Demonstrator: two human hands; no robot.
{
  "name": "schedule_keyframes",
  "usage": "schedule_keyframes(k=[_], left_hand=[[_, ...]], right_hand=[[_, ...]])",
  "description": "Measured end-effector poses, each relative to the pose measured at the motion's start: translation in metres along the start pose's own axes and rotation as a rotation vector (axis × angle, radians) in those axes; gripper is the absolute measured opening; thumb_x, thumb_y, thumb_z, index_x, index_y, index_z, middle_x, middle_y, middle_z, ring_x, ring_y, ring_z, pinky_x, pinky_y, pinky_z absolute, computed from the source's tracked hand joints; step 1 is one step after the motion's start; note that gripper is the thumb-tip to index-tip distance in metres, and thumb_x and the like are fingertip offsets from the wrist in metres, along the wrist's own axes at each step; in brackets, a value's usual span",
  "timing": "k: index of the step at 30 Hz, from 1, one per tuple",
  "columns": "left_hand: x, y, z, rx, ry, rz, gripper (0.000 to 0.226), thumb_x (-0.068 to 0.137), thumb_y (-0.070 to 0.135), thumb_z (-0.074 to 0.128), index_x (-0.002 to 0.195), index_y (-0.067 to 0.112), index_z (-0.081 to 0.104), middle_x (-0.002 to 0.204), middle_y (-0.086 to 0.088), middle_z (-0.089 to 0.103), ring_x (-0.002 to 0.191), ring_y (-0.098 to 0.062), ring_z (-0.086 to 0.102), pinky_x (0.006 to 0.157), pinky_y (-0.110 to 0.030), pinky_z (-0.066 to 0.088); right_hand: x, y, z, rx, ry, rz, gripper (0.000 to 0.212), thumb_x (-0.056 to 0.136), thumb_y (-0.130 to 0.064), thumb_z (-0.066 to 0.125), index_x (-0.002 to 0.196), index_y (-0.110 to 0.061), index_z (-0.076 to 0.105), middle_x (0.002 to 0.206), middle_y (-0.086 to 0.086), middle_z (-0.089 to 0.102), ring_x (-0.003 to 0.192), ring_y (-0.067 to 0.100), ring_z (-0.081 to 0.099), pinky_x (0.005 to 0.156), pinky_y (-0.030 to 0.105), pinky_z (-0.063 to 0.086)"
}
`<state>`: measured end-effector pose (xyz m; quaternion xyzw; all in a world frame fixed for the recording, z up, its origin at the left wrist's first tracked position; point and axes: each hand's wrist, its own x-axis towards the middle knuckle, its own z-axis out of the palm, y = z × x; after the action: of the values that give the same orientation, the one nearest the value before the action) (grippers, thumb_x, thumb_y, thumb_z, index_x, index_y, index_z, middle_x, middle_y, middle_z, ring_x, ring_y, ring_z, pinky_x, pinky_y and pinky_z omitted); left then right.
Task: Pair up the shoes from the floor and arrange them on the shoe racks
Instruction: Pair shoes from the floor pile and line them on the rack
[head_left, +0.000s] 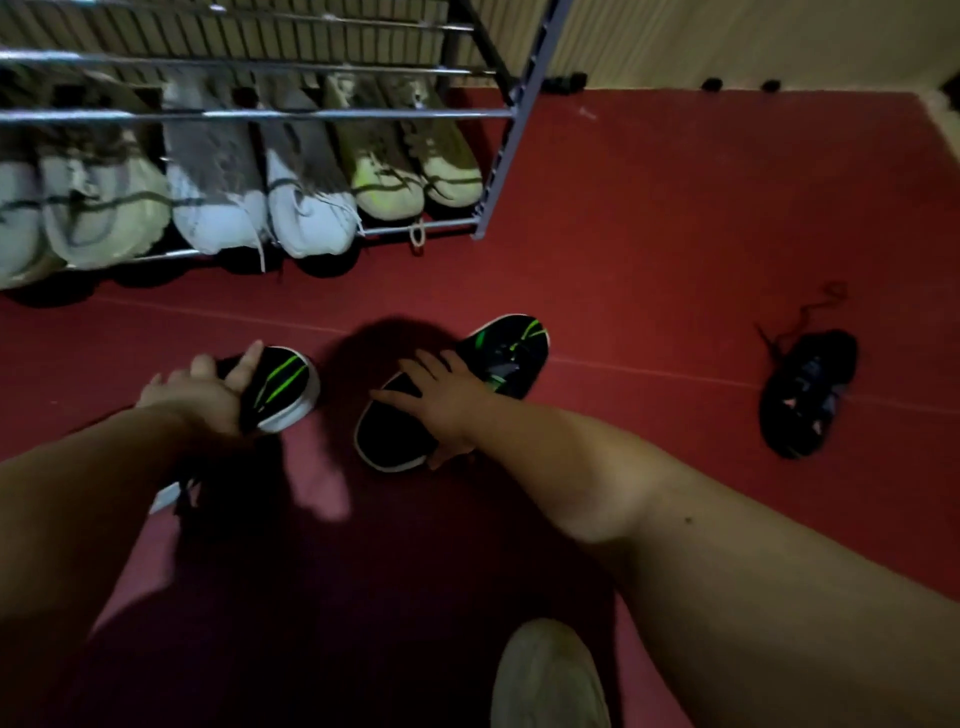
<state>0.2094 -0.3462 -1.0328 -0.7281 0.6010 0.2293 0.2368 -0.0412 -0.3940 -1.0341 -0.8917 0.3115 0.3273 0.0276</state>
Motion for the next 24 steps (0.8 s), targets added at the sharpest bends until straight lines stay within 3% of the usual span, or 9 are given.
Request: schedule_keyframes(k=[2,6,10,13,18,24], left_hand=[[0.005,-0.001,-0.003,-0.047,0.015,0.026,0.107,0.077,0.057,0.063,0.147,0.036,-0.015,0.147,-0.015,0.019,0.131,-0.035,0.035,0.107,-0.042,0.035],[0.013,-0.002,-0.013,-0.114,0.038,0.029,0.113,0.069,0.058,0.070,0.149,0.037,-0.008,0.146,-0.016,0.026,0.127,-0.038,0.041,0.104,-0.041,0.039],[0.017,0.011,-0.019,-0.275,0.172,0.047,0.112,0.069,0.055,0.073,0.150,0.035,-0.001,0.140,-0.021,0.030,0.123,-0.043,0.041,0.101,-0.045,0.038],[0.017,0.023,-0.018,-0.319,0.165,0.101,0.112,0.071,0.050,0.075,0.150,0.035,-0.004,0.143,-0.020,0.026,0.127,-0.041,0.036,0.104,-0.047,0.035],[0.009,0.013,-0.008,-0.168,0.047,-0.025,0.132,0.062,0.063,0.075,0.143,0.037,-0.026,0.154,-0.013,0.012,0.137,-0.036,0.024,0.112,-0.044,0.020],[-0.005,-0.016,0.009,-0.257,-0.034,-0.104,0.133,0.060,0.060,0.078,0.144,0.038,-0.022,0.148,-0.009,0.019,0.137,-0.031,0.022,0.106,-0.048,0.030]], right_hand=[[-0.007,0.003,0.002,-0.007,-0.025,0.052,0.119,0.069,-0.049,0.077,0.150,-0.033,-0.008,0.158,0.014,-0.009,0.144,0.039,-0.007,0.114,0.053,-0.001],[-0.018,0.010,0.004,0.069,-0.068,0.193,0.104,0.082,-0.049,0.064,0.149,-0.032,-0.014,0.158,0.013,-0.014,0.144,0.038,-0.013,0.115,0.053,-0.003],[-0.016,0.015,0.008,0.063,-0.109,0.233,0.121,0.070,-0.063,0.068,0.147,-0.031,-0.020,0.157,0.013,-0.017,0.142,0.039,-0.019,0.113,0.056,-0.005],[-0.013,0.022,0.009,-0.007,-0.102,0.194,0.126,0.067,-0.057,0.074,0.147,-0.031,-0.020,0.157,0.015,-0.016,0.142,0.039,-0.018,0.113,0.058,-0.004],[-0.006,0.040,0.005,-0.017,-0.045,0.222,0.129,0.065,-0.052,0.078,0.148,-0.027,-0.017,0.157,0.016,0.004,0.145,0.035,-0.008,0.112,0.058,-0.001],[-0.002,0.042,0.000,0.032,0.008,0.147,0.112,0.072,-0.047,0.073,0.151,-0.027,-0.003,0.143,0.014,0.027,0.137,0.028,0.021,0.114,0.054,-0.002]])
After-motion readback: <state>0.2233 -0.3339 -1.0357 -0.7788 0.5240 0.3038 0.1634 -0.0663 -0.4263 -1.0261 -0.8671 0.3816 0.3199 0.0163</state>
